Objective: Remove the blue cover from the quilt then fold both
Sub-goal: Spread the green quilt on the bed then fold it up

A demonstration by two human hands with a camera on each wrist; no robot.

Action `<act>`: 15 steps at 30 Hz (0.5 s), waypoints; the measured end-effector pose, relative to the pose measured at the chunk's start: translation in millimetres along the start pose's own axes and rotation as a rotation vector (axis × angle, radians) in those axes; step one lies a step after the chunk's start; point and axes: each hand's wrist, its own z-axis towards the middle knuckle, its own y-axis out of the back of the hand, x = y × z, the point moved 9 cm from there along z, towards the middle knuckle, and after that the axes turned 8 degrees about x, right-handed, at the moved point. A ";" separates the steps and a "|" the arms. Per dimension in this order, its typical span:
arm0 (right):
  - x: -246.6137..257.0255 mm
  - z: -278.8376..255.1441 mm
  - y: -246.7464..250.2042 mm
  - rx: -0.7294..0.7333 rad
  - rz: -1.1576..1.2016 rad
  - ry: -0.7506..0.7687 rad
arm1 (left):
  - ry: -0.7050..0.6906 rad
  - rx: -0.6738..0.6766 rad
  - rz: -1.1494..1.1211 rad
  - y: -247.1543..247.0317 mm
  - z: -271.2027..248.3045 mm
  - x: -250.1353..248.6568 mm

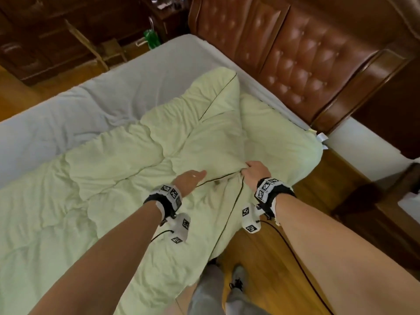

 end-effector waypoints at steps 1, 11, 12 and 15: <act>-4.2 1.8 5.9 -0.022 0.054 -0.005 | 0.106 -0.021 -0.155 11.0 11.2 10.9; -75.6 29.2 55.9 0.044 0.489 -0.236 | 0.212 -0.025 -0.404 3.0 141.7 -34.0; -86.3 32.0 56.3 0.060 0.436 -0.290 | 0.186 -0.039 -0.532 0.9 151.1 -39.2; -122.7 38.4 64.4 -0.006 0.305 -0.407 | 0.047 -0.088 -0.653 4.5 168.1 -88.8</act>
